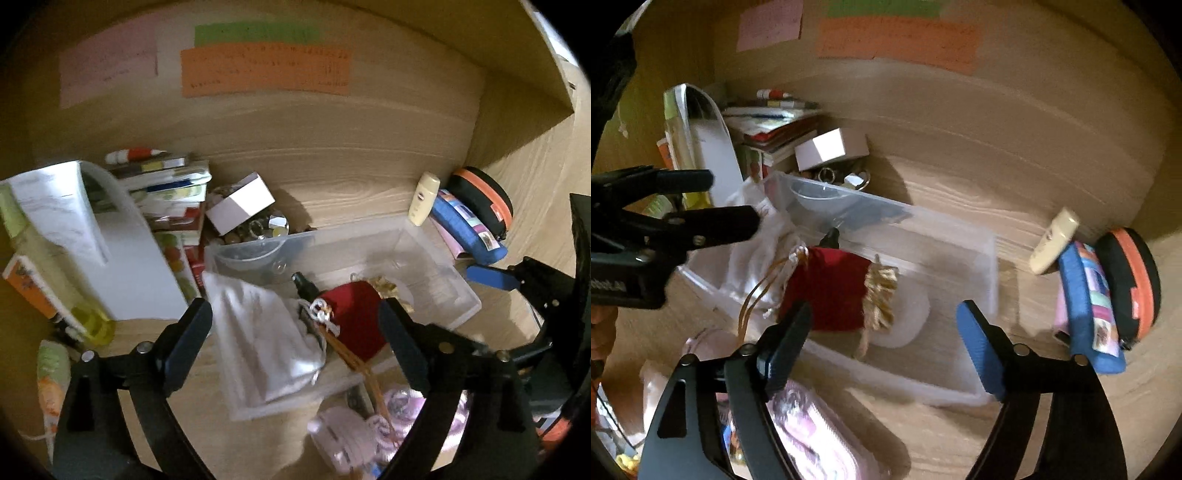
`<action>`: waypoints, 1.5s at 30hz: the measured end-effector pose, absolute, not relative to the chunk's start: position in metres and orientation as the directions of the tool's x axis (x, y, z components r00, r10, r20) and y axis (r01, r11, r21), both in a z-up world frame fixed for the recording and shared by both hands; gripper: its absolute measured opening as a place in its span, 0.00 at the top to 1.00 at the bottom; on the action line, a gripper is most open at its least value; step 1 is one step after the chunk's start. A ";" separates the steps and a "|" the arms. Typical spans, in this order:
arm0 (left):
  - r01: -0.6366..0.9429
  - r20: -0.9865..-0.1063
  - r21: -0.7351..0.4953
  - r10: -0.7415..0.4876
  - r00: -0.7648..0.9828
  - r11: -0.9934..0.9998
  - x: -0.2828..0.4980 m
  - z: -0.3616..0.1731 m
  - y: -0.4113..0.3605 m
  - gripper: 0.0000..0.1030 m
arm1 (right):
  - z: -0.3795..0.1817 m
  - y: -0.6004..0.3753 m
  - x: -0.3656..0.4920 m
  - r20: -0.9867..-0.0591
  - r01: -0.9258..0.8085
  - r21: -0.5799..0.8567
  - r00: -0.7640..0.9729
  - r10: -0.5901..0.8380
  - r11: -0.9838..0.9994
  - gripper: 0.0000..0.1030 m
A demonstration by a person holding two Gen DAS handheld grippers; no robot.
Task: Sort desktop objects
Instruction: 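Lower both pouches into the clear box and open both grippers, then grasp the white tub with the left gripper while the right grasps the mint-green tube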
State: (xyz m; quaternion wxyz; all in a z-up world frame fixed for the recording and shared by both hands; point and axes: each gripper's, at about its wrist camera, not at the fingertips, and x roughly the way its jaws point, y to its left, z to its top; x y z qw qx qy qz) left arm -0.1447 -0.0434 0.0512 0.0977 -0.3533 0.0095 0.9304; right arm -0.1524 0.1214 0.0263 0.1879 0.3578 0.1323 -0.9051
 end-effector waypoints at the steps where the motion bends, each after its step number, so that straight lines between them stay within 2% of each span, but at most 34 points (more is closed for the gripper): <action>1: -0.186 -0.659 -0.047 0.170 -0.733 -0.982 -0.140 0.052 -0.044 0.10 | 0.029 0.126 -0.149 -0.694 0.431 -0.096 -0.675 -0.250 -0.897 0.23; 14: -0.131 -0.700 -0.031 0.116 -0.705 -0.991 -0.079 0.034 -0.055 0.07 | 0.027 0.160 -0.092 -0.667 0.423 -0.105 -0.701 -0.251 -0.900 0.18; 24: -0.119 -0.768 -0.030 0.099 -0.632 -0.992 -0.045 -0.008 -0.040 0.07 | -0.006 0.177 -0.066 -0.715 0.426 -0.095 -0.658 -0.236 -0.900 0.18; 33: -0.114 -0.812 -0.097 0.145 -0.565 -0.989 -0.041 -0.035 -0.031 0.07 | -0.036 0.190 -0.052 -0.769 0.446 0.014 -0.567 -0.295 -0.895 0.18; 40: -0.082 -0.837 -0.150 0.170 -0.519 -0.985 -0.050 -0.054 -0.031 0.07 | -0.051 0.189 -0.049 -0.795 0.463 0.035 -0.524 -0.306 -0.886 0.18; 45: -0.066 -0.820 -0.135 0.149 -0.553 -0.989 -0.050 -0.055 -0.030 0.07 | -0.062 0.181 -0.053 -0.814 0.488 0.042 -0.490 -0.313 -0.872 0.18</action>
